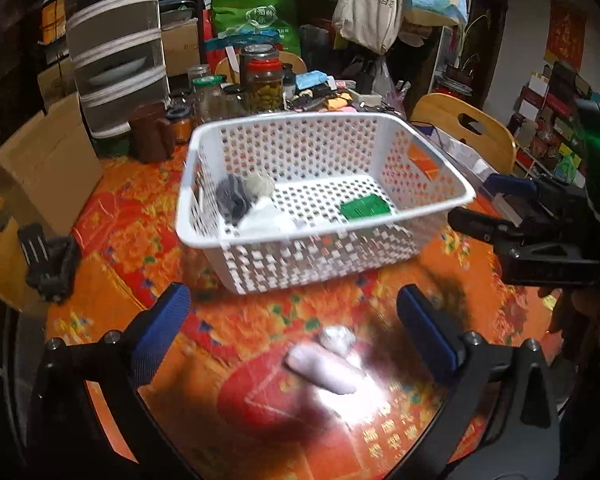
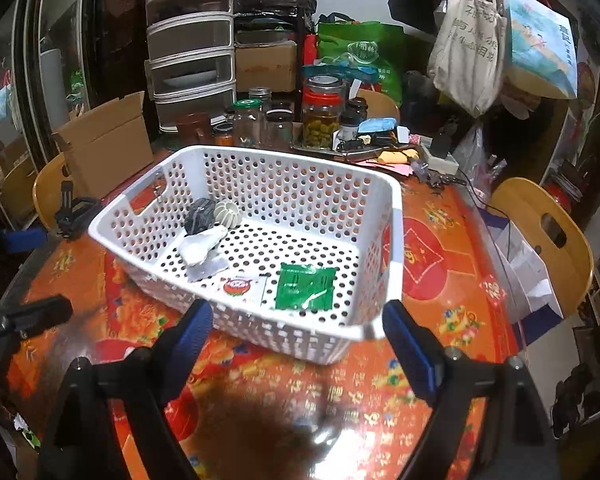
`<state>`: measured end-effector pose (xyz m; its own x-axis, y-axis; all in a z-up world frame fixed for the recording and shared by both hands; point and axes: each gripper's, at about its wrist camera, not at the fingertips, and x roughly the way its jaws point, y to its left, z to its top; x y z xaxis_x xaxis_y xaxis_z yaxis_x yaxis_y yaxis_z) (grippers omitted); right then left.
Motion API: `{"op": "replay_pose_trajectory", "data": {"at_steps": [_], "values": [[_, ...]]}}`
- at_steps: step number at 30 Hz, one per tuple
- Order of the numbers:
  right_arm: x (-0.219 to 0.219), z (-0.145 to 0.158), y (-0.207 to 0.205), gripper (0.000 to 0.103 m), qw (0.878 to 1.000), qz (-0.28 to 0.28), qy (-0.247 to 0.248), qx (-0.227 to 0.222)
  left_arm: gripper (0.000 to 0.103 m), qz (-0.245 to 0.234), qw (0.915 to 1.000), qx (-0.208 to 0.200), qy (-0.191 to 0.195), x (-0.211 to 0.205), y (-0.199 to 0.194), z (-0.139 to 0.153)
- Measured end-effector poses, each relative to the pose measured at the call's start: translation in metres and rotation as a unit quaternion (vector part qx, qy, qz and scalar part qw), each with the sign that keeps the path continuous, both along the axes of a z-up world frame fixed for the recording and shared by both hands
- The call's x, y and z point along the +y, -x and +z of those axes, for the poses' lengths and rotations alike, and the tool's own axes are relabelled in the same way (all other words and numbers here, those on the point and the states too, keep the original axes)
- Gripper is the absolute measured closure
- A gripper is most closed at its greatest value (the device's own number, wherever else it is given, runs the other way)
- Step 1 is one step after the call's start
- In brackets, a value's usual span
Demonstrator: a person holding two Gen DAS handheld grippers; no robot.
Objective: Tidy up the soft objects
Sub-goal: 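Withdraw both tools from the basket toward the rolled towel and cloth bundle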
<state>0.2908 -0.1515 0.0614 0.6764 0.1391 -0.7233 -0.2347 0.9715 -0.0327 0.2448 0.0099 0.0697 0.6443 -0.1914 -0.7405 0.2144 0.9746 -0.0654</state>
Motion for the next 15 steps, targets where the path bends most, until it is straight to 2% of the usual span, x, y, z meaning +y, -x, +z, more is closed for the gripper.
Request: {"op": "replay_pose_trajectory", "data": {"at_steps": [1, 8, 11, 15], "values": [[-0.001, -0.001, 0.004, 0.007, 1.0, -0.001, -0.001, -0.002, 0.001, -0.001, 1.0, 0.004, 0.006, 0.001, 0.006, -0.005], [-0.008, -0.018, 0.036, 0.006, 1.0, -0.003, -0.013, 0.003, 0.001, 0.004, 0.9995, 0.027, 0.017, -0.007, 0.026, -0.049], [-0.016, -0.033, 0.049, 0.001, 0.999, -0.006, -0.034, 0.012, 0.001, 0.007, 0.9988, 0.043, 0.02, -0.009, 0.027, -0.07], [-0.019, -0.058, 0.057, 0.001, 0.998, -0.009, -0.054, 0.037, 0.001, 0.009, 0.9978, 0.064, 0.017, -0.016, 0.019, -0.092]]}}
